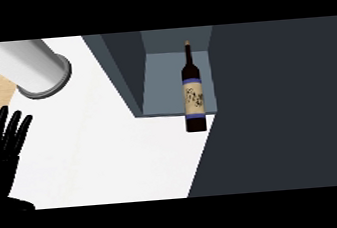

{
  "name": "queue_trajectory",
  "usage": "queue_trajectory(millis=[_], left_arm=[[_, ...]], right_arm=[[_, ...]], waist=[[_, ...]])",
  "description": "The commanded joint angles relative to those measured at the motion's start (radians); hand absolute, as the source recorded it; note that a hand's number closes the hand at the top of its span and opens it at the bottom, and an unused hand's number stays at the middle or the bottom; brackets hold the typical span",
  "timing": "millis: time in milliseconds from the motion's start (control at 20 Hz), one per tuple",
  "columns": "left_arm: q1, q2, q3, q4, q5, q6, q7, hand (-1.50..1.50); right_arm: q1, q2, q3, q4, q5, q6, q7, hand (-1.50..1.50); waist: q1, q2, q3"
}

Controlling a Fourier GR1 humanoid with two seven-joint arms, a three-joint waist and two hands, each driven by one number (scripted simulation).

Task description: Pick up the wine, place it into the cabinet and close the cabinet

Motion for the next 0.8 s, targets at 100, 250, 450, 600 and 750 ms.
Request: queue_trajectory(millis=[100, 250, 450, 600, 750], left_arm=[[-0.03, 0.023, 0.02, -0.007, 0.025, -0.022, 0.03, -1.5], [-0.005, 0.011, 0.015, 0.012, 0.02, -0.042, 0.013, -1.5], [-0.012, 0.014, 0.028, 0.054, 0.023, -0.077, 0.008, -1.5], [0.008, 0.028, 0.033, 0.052, 0.021, -0.088, 0.024, -1.5], [-0.01, 0.056, 0.091, 0.069, 0.067, -0.11, 0.046, -1.5]], right_arm=[[-0.198, 0.198, 0.139, 0.004, -0.071, -0.041, 0.155, 1.5], [-0.287, 0.285, 0.151, 0.085, -0.059, -0.07, 0.206, 1.5], [-0.514, 0.424, 0.118, 0.222, -0.034, -0.101, 0.329, 1.5], [-0.714, 0.555, 0.076, 0.318, -0.03, -0.161, 0.455, 1.5], [-0.887, 0.56, 0.071, 0.477, -0.051, -0.284, 0.434, 1.5]], waist=[[0.029, 0.006, -0.001], [0.04, 0.003, -0.002], [0.03, 0.002, -0.002], [0.017, -0.002, 0.0], [0.0, -0.001, 0.003]])
